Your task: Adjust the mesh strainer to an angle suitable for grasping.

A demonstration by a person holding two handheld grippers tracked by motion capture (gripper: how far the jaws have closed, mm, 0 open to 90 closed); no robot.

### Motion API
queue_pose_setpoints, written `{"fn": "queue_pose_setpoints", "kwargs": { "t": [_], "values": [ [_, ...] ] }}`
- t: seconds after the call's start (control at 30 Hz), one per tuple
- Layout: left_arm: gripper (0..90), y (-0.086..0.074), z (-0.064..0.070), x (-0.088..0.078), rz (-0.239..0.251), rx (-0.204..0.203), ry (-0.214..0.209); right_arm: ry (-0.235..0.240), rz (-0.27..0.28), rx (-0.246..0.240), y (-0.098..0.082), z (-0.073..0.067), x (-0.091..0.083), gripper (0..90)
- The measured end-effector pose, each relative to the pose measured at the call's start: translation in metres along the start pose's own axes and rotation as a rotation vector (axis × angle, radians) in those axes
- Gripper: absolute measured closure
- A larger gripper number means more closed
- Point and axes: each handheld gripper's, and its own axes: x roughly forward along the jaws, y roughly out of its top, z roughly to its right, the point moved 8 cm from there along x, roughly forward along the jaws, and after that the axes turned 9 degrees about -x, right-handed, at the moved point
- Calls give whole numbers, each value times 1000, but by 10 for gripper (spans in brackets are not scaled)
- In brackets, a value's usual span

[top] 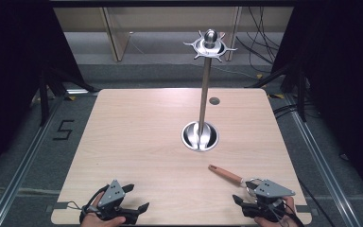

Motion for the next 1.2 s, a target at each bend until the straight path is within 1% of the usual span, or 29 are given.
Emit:
{"fn": "queue_pose_setpoints", "kwargs": {
  "t": [0.07, 0.1, 0.13, 0.17, 0.27, 0.3, 0.33, 0.37, 0.4, 0.43, 0.47, 0.5, 0.53, 0.6, 0.67, 0.7, 0.73, 0.77, 0.8, 0.87, 0.9, 0.93, 0.97, 1.0, 1.03, 1.07, 1.13, 1.17, 1.2],
  "values": [
    [149, 0, 0, -1, -3, 10, -2, 2, 2, 2, 1, 0, 0, 330],
    [149, 1, 0, 0, 3, 0, 0, -3, 8, -6, 1, 1, 0, 330],
    [149, 1, 0, -1, 4, 8, -1, 2, 3, 11, 2, -1, 0, 333],
    [149, 2, -1, -1, 5, 26, -2, -6, 4, 10, 2, 0, -1, 336],
    [149, 1, -2, -1, 0, 27, -1, -8, 8, 29, 4, 1, -2, 336],
    [149, 1, -2, -1, -3, 31, 4, -18, 18, 4, 5, 3, -1, 336],
    [149, 1, -3, -1, -5, 32, 5, -13, 10, 23, 5, 3, -1, 336],
    [149, 1, -3, -1, -9, 37, 6, -21, 19, 6, 6, 5, 0, 336],
    [149, 0, -3, 0, -10, 34, 11, -7, 0, 39, 5, 2, 0, 336],
    [149, 0, -3, 0, -10, 34, 11, -7, 0, 39, 5, 2, 0, 336],
    [149, 0, -4, -1, -14, 42, 9, -7, -1, 33, 5, 3, 0, 336],
    [149, 0, -2, 0, -11, 31, 3, -4, 14, 31, 7, 4, 2, 335],
    [149, 0, -3, 0, -18, 36, 4, -3, 1, 7, 8, 7, 3, 336],
    [149, 0, -3, 0, -14, 36, 9, 28, -13, -11, 10, 7, 7, 339],
    [149, 0, -3, 0, -14, 35, 8, 30, -16, -18, 11, 8, 9, 344],
    [149, -1, -2, 1, -15, 13, 6, 24, -15, -24, 14, 9, 10, 345],
    [149, -2, -3, 1, -20, 14, 10, 36, -25, -30, 16, 10, 12, 349],
    [149, -1, -4, 0, -22, 37, 11, 39, -33, -42, 19, 11, 13, 350],
    [149, -1, -4, 1, -17, 38, 9, 36, -38, -58, 21, 13, 14, 348],
    [149, 1, -3, 0, -7, 38, 8, 60, -77, -72, 24, 13, 18, 339],
    [149, 2, -3, -1, 6, 29, 8, 62, -99, -102, 28, 15, 23, 341],
    [149, 3, -7, -1, 2, 62, 16, 58, -109, -99, 30, 16, 25, 340],
    [149, 3, -7, -1, 2, 62, 16, 58, -109, -99, 30, 16, 25, 340],
    [149, 2, -3, -1, 6, 7, 14, 81, -150, -97, 33, 16, 30, 336],
    [149, 3, -4, -1, 8, 30, 9, 81, -150, -97, 33, 16, 30, 336],
    [149, 3, -4, -1, 13, 24, 7, 85, -177, -123, 36, 18, 35, 323],
    [149, 3, -3, -1, 15, 23, 6, 69, -190, -129, 38, 19, 39, 324],
    [149, 3, -3, -1, 12, 27, 3, 70, -247, -143, 39, 20, 42, 329],
    [149, 3, -3, -1, 12, 27, 3, 82, -273, -156, 40, 21, 43, 337]
  ]
}}
